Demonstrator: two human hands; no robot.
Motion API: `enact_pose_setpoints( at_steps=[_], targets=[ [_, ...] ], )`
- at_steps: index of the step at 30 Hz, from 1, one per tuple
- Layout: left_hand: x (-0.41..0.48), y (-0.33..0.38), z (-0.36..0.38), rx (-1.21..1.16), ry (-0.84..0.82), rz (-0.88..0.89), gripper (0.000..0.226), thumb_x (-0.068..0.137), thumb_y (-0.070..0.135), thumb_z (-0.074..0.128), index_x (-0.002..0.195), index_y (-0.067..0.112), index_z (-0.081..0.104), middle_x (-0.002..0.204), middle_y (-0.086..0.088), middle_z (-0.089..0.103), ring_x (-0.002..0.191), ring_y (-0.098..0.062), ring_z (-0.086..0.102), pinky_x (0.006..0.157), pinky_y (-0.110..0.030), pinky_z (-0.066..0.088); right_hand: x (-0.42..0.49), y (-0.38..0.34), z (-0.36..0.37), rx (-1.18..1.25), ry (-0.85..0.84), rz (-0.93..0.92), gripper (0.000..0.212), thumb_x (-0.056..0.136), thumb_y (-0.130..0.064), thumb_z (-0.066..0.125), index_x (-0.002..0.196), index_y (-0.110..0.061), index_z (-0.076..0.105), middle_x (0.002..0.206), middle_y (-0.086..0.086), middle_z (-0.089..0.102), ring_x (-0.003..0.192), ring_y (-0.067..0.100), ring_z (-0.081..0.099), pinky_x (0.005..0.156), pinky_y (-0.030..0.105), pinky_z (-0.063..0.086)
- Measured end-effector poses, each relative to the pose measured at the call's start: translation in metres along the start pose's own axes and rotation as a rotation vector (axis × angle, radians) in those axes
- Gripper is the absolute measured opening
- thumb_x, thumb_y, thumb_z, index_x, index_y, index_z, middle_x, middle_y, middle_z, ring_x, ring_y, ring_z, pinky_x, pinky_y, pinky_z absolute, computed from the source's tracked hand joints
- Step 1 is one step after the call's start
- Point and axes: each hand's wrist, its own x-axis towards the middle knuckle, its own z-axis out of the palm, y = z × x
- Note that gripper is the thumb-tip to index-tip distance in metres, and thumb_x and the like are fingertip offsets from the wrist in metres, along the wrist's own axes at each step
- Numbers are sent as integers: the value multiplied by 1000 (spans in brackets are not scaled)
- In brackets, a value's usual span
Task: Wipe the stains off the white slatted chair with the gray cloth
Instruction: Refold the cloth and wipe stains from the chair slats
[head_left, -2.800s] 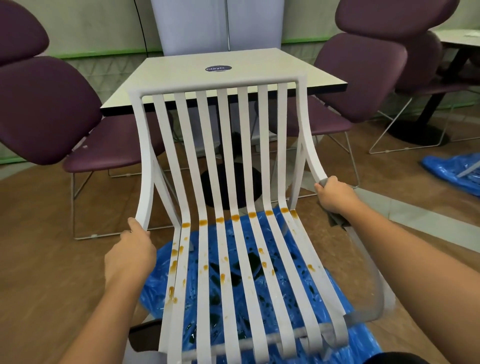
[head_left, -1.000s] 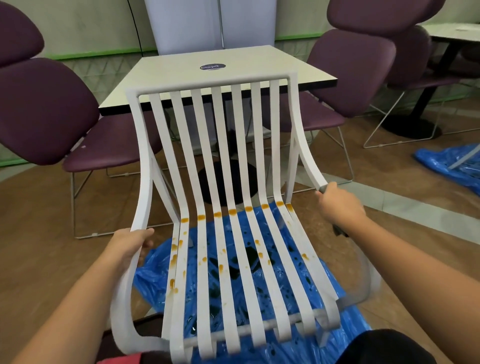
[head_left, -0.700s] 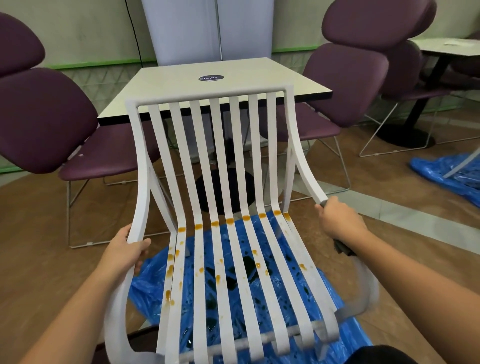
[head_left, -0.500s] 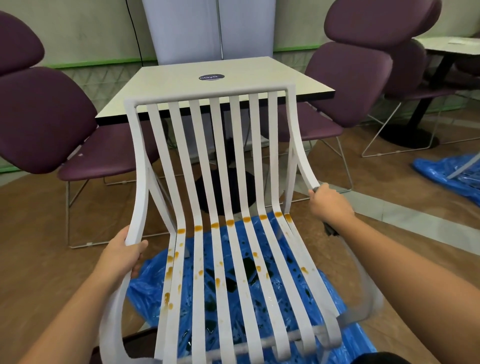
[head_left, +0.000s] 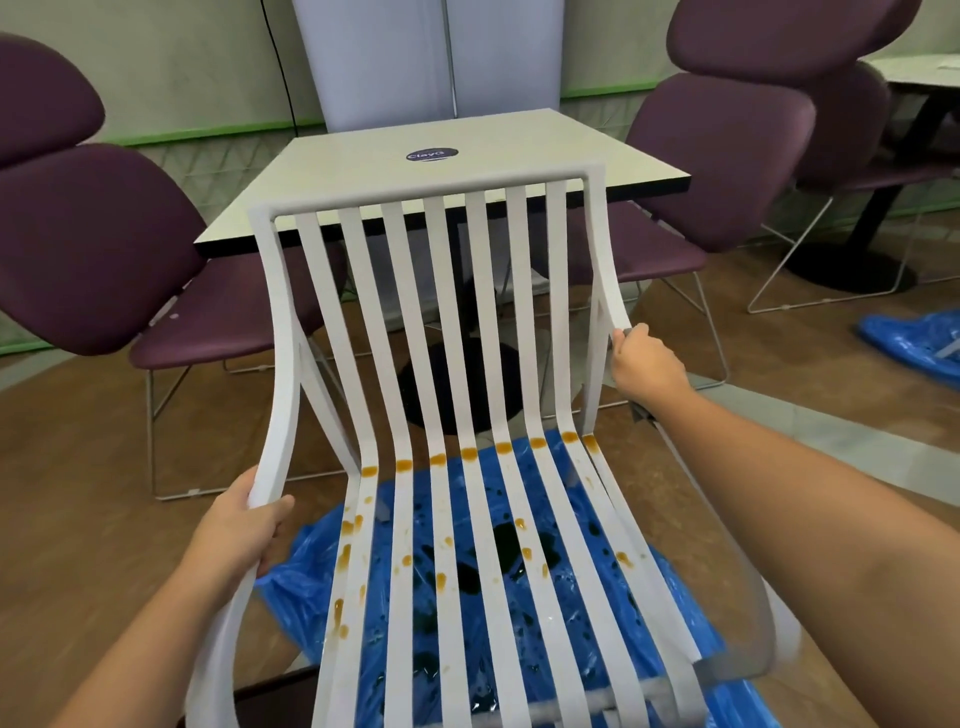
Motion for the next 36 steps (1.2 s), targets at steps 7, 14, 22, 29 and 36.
enact_pose_setpoints(
  at_steps=[7, 14, 22, 29, 36],
  targets=[
    [3, -2, 0, 68, 20, 1, 47, 95, 11, 60, 139, 25, 48, 75, -17, 56, 49, -24, 47, 39, -30, 42, 3, -4, -5, 44, -28, -3, 42, 107, -44, 17, 118, -12, 43, 116, 15, 62, 96, 34, 63, 80, 48, 53],
    [-4, 9, 10, 348, 143, -25, 45, 99, 25, 56, 142, 23, 41, 100, -13, 60, 60, -29, 65, 39, -28, 47, -27, 11, -6, -144, -69, 40, 35, 107, -45, 21, 110, -17, 40, 97, 8, 58, 82, 29, 61, 61, 38, 47],
    [-32, 22, 11, 670, 338, 145, 33, 103, 39, 38, 119, 14, 52, 109, -14, 55, 80, -32, 55, 67, -42, 48, -86, 20, -4, -254, 49, 68, 14, 103, -22, 43, 111, -12, 48, 98, 14, 63, 82, 36, 68, 67, 49, 61],
    [-70, 12, 12, 832, 302, 319, 34, 94, 36, 48, 120, 17, 60, 125, -5, 55, 106, -25, 54, 75, -41, 54, -123, 38, -23, -271, 5, 21, 23, 103, -21, 32, 111, -8, 50, 104, 16, 66, 87, 38, 65, 65, 39, 47],
    [-106, -20, 8, 750, 344, 410, 35, 90, 32, 61, 121, 17, 65, 139, -5, 55, 132, -26, 44, 99, -45, 49, -169, 62, -32, -241, 46, 17, 36, 106, -38, 27, 104, -11, 50, 98, 14, 67, 80, 35, 63, 67, 41, 49]
  ],
)
